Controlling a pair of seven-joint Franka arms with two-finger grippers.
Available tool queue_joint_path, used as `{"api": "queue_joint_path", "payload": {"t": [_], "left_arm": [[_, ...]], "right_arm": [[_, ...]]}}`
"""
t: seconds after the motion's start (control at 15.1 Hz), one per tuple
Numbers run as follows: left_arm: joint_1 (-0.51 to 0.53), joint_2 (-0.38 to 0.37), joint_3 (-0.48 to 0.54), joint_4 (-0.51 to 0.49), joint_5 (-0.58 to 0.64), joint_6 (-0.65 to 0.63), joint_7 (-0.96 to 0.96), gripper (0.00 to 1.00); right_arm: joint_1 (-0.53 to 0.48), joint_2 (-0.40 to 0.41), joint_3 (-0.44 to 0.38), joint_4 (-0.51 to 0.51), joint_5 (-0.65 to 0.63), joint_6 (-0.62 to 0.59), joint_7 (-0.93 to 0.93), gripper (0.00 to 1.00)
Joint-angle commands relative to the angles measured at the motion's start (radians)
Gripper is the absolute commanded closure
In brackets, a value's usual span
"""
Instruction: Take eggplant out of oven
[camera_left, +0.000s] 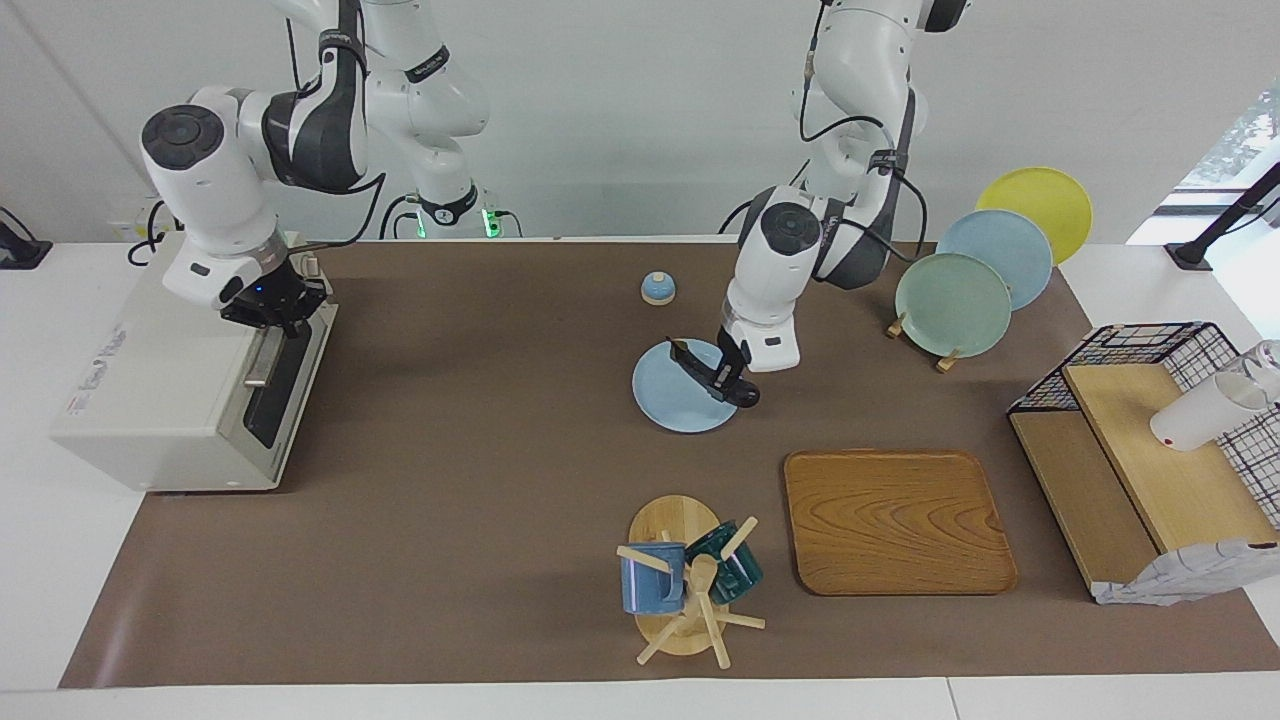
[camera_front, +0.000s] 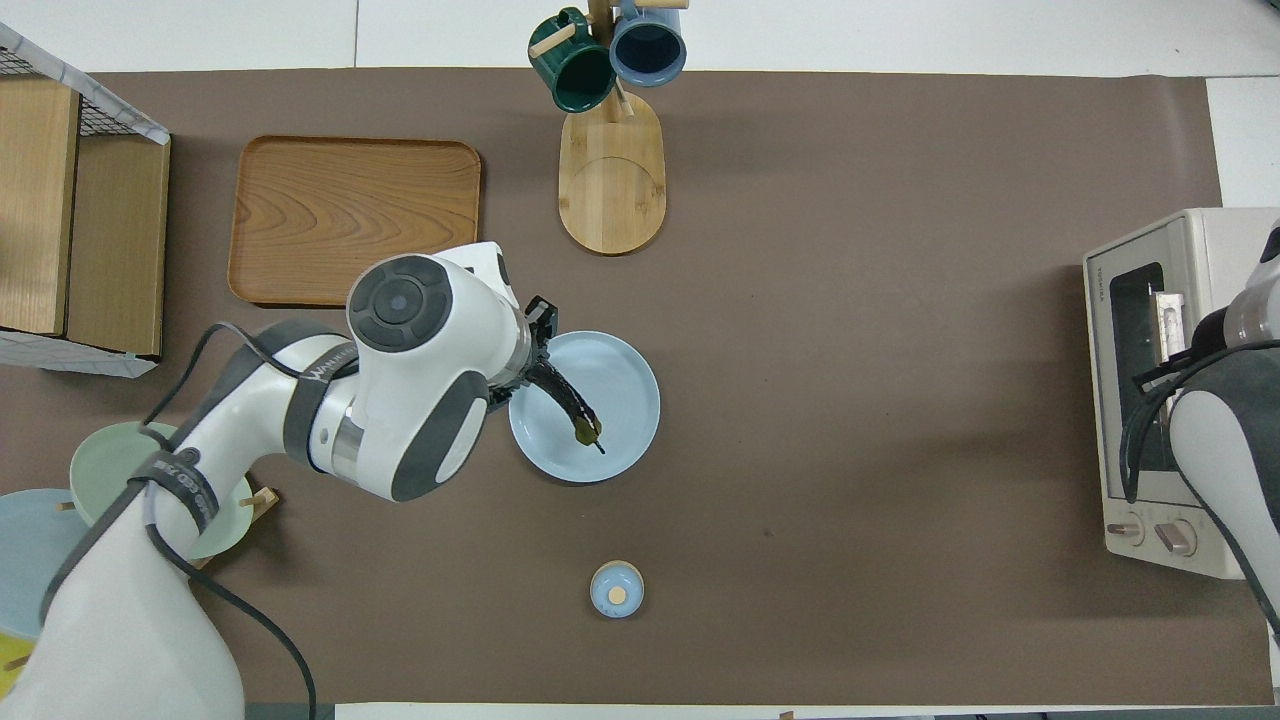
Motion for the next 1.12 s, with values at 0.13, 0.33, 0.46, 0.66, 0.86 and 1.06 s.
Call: {"api": "queue_joint_path", "payload": {"t": [0.13, 0.33, 0.46, 0.66, 0.86, 1.06], "left_arm": [[0.181, 0.047, -0.003, 0.152, -0.033, -0.166, 0.490, 1.00], [0.251, 0.055, 0.000, 0.159, -0.053, -0.167, 0.762, 1.00], [0.274, 0.119, 0.002, 0.210, -0.042, -0.162, 0.801, 1.00], [0.291, 0.280, 0.003, 0.410, -0.032, -0.189, 0.809, 1.00], [0.324, 0.375, 0.002, 0.499, -0.021, -0.168, 0.838, 1.00], [0.328, 0.394, 0.005, 0.495, -0.013, -0.104, 0.922, 1.00]], "right_arm": [[0.036, 0.005, 0.008, 0.190, 0.100, -0.199, 0.023, 0.83], [0.077, 0.008, 0.010, 0.265, 0.116, -0.317, 0.138, 0.41], [0.068, 0.007, 0.008, 0.264, 0.122, -0.319, 0.143, 0.00], [0.064, 0.013, 0.005, 0.265, 0.127, -0.310, 0.156, 0.00], [0.053, 0.026, 0.015, 0.290, 0.150, -0.313, 0.188, 0.00], [0.063, 0.088, -0.007, 0.370, 0.148, -0.371, 0.243, 0.00]]}}
